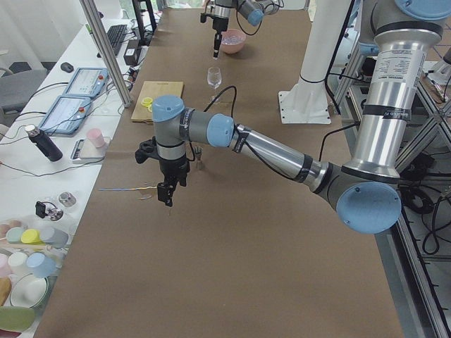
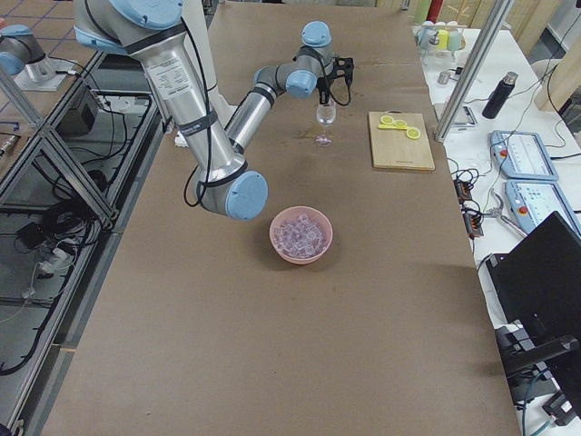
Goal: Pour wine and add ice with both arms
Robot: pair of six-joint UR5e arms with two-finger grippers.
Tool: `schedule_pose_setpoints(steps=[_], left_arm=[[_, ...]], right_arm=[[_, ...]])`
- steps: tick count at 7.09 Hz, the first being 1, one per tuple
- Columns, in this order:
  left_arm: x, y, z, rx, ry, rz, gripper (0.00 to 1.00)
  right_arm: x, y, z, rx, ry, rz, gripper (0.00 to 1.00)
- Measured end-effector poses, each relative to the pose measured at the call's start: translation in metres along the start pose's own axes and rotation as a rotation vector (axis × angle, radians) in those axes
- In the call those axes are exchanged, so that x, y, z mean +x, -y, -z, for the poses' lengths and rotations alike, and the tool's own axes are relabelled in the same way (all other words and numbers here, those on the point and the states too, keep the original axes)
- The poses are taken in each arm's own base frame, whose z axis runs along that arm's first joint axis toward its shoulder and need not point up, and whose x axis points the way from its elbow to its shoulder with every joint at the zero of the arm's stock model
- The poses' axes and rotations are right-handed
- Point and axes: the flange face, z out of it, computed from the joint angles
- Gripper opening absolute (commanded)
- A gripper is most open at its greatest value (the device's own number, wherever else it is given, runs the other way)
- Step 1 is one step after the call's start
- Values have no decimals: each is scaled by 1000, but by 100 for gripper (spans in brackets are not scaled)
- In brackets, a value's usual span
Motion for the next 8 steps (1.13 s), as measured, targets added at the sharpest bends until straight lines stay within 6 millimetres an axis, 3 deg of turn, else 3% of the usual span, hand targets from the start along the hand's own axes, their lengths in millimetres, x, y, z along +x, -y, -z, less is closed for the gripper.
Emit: schedule_pose_setpoints(steps=[3, 8], left_arm=[[-2, 0, -3, -5, -1, 4, 98], [-6, 0, -7, -14, 1, 10, 98]], right_arm=[[-12, -9, -19, 4, -13, 6, 0], [-28, -8, -25, 32, -10, 20, 0]])
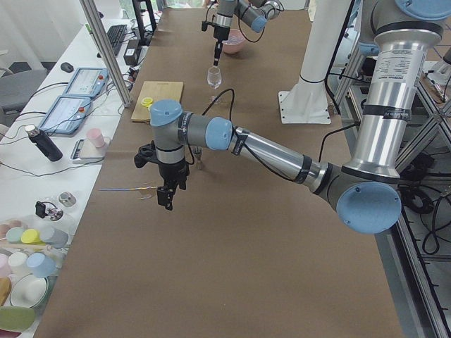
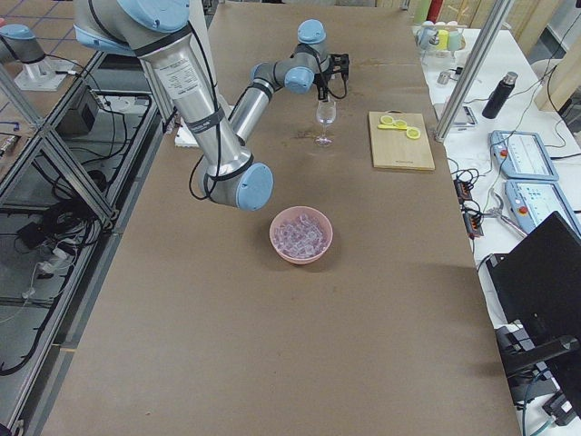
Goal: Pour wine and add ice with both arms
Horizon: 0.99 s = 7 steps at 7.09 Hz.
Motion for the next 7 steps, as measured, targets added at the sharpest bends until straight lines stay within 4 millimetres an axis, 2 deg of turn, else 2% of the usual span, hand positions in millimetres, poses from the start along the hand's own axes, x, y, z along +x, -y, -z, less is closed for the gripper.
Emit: schedule_pose_setpoints(steps=[1, 2, 5, 6, 7], left_arm=[[0, 0, 0, -1, 1, 0, 98], [0, 0, 0, -1, 1, 0, 98], [0, 1, 0, -1, 2, -1, 98], [0, 1, 0, -1, 2, -4, 98], [-3, 1, 1, 2, 4, -14, 98]], right_arm=[[0, 1, -1, 3, -3, 0, 80], [0, 1, -2, 7, -5, 1, 100], [2, 3, -2, 9, -10, 12, 100], [9, 10, 3, 4, -16, 16, 100], [30, 27, 11, -17, -34, 31, 100]])
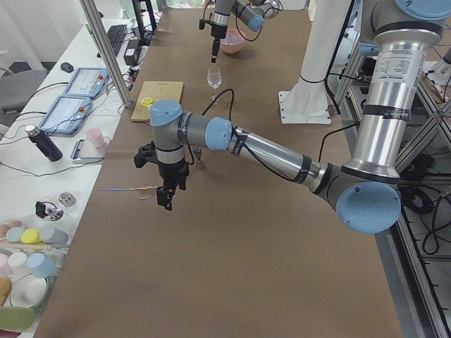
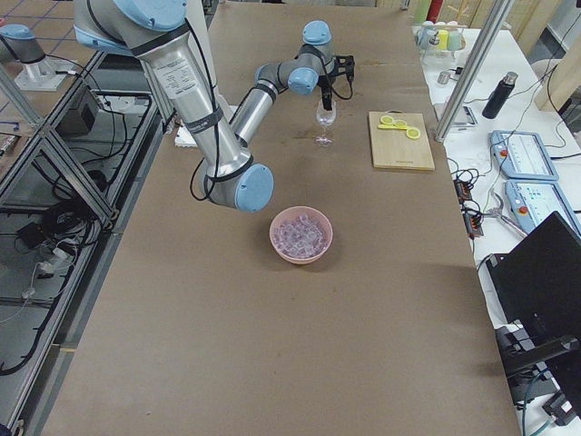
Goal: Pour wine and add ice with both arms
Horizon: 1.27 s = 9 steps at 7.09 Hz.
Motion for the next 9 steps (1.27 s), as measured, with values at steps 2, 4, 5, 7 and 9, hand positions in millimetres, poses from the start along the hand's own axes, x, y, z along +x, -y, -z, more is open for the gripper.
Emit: schedule_pose_setpoints(steps=[2, 4, 5, 7, 9], left_arm=[[-16, -4, 2, 0, 0, -1, 98], [-43, -12, -6, -16, -18, 54, 98], [-51, -17, -9, -14, -60, 81, 98], [-61, -26, -13, -5, -150, 126, 98], [-74, -40, -24, -21, -173, 167, 98]], right_arm=[[85, 39, 26, -76, -49, 66, 100], [196, 63, 49, -128, -96, 132, 100], [253, 74, 58, -141, -131, 140, 100], [394, 104, 73, -187, -203, 170, 100], [530, 106, 86, -242, -234, 129, 100]])
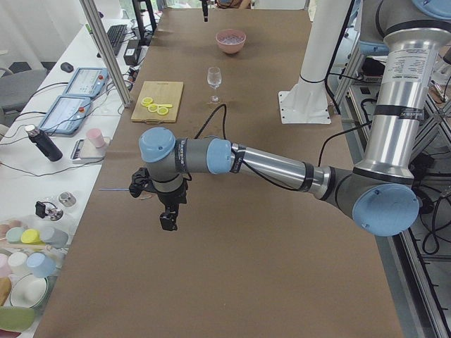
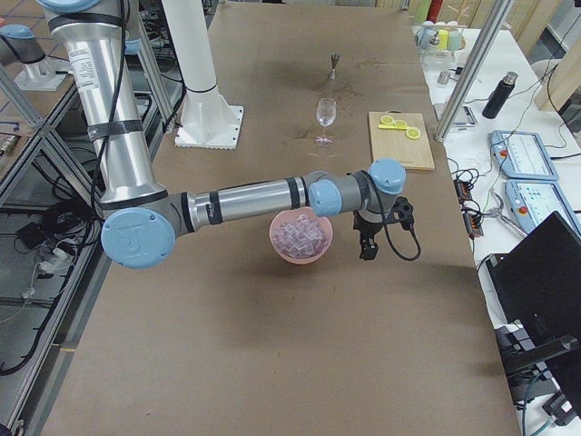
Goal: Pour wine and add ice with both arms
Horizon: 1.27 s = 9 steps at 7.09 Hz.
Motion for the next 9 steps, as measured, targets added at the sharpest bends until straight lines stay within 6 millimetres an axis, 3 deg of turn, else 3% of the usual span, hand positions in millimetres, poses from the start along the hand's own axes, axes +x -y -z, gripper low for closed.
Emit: schedule_pose_setpoints(steps=[1, 3, 9], left_arm=[[-7, -6, -4, -8, -3, 17, 98], [-15, -12, -13, -23, -7, 43, 98], [-33, -21, -34, -48, -13, 71, 98]], right_arm=[[40, -16, -5, -14, -3, -23, 100], [83, -40, 12, 9, -15, -70, 100], [123, -85, 47, -29, -16, -96, 100]])
